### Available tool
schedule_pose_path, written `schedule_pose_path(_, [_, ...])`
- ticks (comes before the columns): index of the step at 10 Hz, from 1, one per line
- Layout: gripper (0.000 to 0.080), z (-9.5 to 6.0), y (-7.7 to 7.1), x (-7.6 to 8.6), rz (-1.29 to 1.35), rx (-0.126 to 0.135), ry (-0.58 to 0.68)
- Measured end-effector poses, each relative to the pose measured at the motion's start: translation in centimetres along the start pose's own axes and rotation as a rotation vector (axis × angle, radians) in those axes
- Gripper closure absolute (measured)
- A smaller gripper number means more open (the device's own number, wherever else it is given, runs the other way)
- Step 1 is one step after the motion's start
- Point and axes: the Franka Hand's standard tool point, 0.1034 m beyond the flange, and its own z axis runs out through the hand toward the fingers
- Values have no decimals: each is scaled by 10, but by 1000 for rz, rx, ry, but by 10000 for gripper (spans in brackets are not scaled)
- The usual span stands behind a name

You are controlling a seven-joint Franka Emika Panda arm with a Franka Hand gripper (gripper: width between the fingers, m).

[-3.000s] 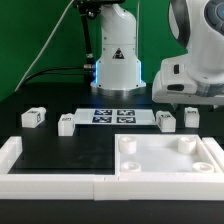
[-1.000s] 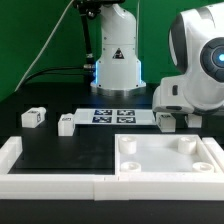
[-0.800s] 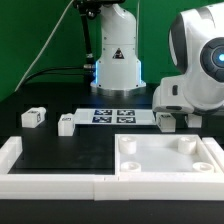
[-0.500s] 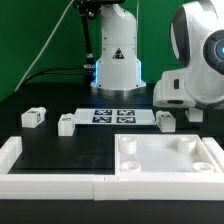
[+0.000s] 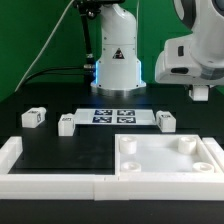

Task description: Assemble one leg

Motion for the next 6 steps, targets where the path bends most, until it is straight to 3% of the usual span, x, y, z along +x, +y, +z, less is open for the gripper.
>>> schedule_pose_path(1, [509,-3,-4,10,-2,14,108])
schedule_pose_path(4, [509,-6,-7,10,-13,37,371])
schedule_pose_path(6, [509,-11,2,14,-36,45,564])
